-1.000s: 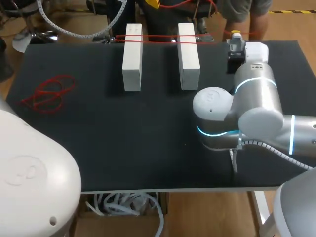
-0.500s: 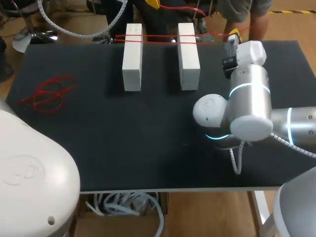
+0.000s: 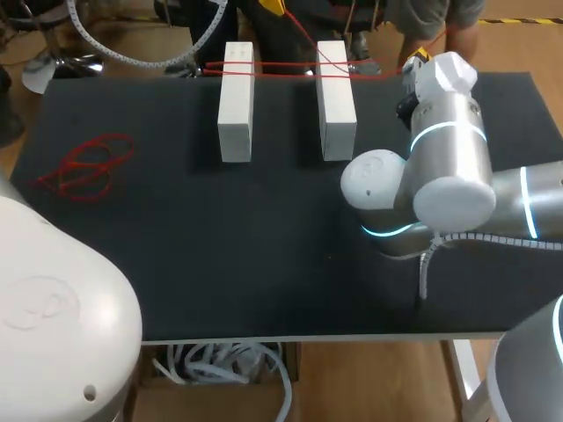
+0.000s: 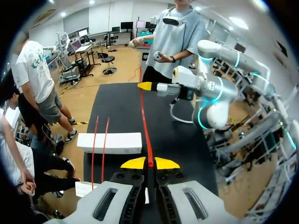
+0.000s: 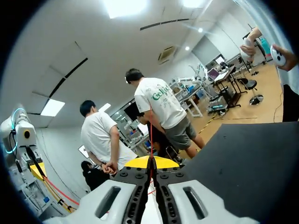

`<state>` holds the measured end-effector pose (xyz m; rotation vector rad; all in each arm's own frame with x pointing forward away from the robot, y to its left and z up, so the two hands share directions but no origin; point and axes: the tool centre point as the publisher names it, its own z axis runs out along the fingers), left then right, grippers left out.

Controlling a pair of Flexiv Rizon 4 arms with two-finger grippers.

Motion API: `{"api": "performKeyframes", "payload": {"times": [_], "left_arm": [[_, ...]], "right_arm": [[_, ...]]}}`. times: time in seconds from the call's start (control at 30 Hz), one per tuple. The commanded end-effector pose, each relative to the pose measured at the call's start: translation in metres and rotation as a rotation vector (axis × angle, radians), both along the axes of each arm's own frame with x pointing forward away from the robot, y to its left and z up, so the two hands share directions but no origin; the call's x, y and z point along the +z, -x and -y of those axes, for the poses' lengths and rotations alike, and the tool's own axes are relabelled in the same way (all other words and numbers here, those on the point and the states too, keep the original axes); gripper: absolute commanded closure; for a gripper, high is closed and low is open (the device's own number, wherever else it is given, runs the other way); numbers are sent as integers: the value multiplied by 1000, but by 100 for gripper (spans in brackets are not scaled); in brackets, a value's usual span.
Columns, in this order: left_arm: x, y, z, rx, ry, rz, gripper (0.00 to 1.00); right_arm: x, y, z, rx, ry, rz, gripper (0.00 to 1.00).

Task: Grab the tape and strap the tape.

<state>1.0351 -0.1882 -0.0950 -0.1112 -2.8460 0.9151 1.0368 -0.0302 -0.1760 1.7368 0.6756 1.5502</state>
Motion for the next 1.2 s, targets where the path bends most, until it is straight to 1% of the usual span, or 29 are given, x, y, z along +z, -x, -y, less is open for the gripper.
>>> {"api": "performKeyframes", "payload": {"times": [0.03, 0.5, 0.53, 0.57, 0.6, 0.63, 0.67, 0.7, 0.73, 0.77, 0.8, 0.83, 0.9, 0.93, 0.97, 1.03, 1.07, 1.1, 1.13, 1.2], "left_arm": [[1, 0, 0, -1, -5, -2, 100], [1, 0, 0, -1, -5, -2, 100], [1, 0, 0, -1, -5, -2, 100], [1, 0, 0, -1, -5, -2, 100], [1, 0, 0, -1, -5, -2, 100], [1, 0, 0, -1, -5, -2, 100], [1, 0, 0, -1, -5, -2, 100], [1, 0, 0, -1, -5, -2, 100], [1, 0, 0, -1, -5, -2, 100], [1, 0, 0, -1, -5, -2, 100], [1, 0, 0, -1, -5, -2, 100], [1, 0, 0, -1, -5, -2, 100], [1, 0, 0, -1, -5, -2, 100], [1, 0, 0, -1, -5, -2, 100], [1, 0, 0, -1, -5, -2, 100], [1, 0, 0, -1, -5, -2, 100], [1, 0, 0, -1, -5, -2, 100], [1, 0, 0, -1, -5, -2, 100], [1, 0, 0, -1, -5, -2, 100], [1, 0, 0, -1, -5, -2, 100]], "right_arm": [[7, 1, 1, 10, -5, -48, 100], [7, 1, 1, 10, -5, -48, 100], [11, 0, -1, 4, -18, -71, 100], [17, 2, -4, 12, 65, -28, 100], [23, 3, -6, -15, 97, -79, 100], [27, 3, -6, -18, 110, -85, 100], [32, 0, -7, -41, 181, -95, 100], [35, -1, -7, -65, 182, -134, 100], [42, -1, -6, -81, 220, -151, 100], [47, 0, -6, -91, 240, -163, 100], [53, 1, -7, -90, 238, -173, 100], [58, 2, -7, -102, 300, -165, 100], [66, 3, -8, -101, 332, -206, 100], [69, 4, -8, -113, 368, -198, 100], [75, 5, -8, -108, 378, -231, 100], [84, 8, -9, -115, 441, -225, 100], [90, 10, -10, -106, 428, -252, 100], [93, 11, -10, -109, 460, -245, 100], [97, 14, -11, -108, 504, -253, 100], [106, 19, -15, -84, 562, -264, 100]]}}
